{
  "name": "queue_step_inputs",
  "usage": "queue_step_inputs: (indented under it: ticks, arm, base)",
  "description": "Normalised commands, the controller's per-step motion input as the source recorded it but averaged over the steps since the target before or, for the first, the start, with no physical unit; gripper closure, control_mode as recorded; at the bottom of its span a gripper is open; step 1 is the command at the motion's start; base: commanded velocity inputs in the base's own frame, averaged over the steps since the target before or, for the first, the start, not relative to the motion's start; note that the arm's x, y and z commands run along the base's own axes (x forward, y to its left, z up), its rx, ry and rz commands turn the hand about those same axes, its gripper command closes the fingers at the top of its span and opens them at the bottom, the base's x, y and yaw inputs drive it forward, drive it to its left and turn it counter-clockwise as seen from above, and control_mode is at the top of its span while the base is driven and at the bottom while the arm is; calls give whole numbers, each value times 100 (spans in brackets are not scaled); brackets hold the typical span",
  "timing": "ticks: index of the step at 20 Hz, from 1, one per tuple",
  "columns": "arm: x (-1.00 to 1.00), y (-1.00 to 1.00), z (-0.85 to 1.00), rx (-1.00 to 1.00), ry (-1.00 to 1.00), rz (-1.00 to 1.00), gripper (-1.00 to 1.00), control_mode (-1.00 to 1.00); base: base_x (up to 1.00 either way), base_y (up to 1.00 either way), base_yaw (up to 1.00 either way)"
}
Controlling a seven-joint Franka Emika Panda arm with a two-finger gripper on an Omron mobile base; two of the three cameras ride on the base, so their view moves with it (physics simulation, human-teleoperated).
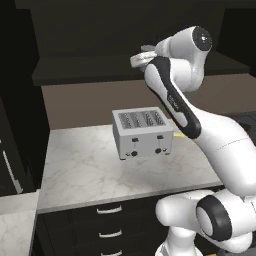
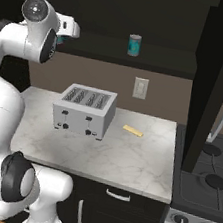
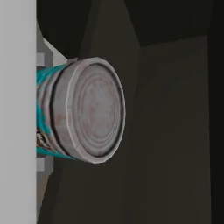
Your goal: Restock the canned food cabinet by taking the new fresh canned food from the counter and placing it in the cabinet. Then, take the old canned food from the cabinet and place it on the counter.
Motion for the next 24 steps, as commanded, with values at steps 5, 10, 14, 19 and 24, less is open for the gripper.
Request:
queue_step_inputs:
  ticks: [5,10,14,19,24]
  arm:
    - [-100,7,18,0,7,19,100,-100]
    - [-100,22,-7,0,21,22,100,-100]
    - [-73,33,-86,-2,33,16,100,-100]
    - [-39,45,-100,-4,20,11,100,-100]
    - [-16,69,-100,0,0,8,100,-100]
  base:
    - [0,0,0]
    - [0,0,0]
    - [0,0,0]
    - [0,0,0]
    - [0,0,0]
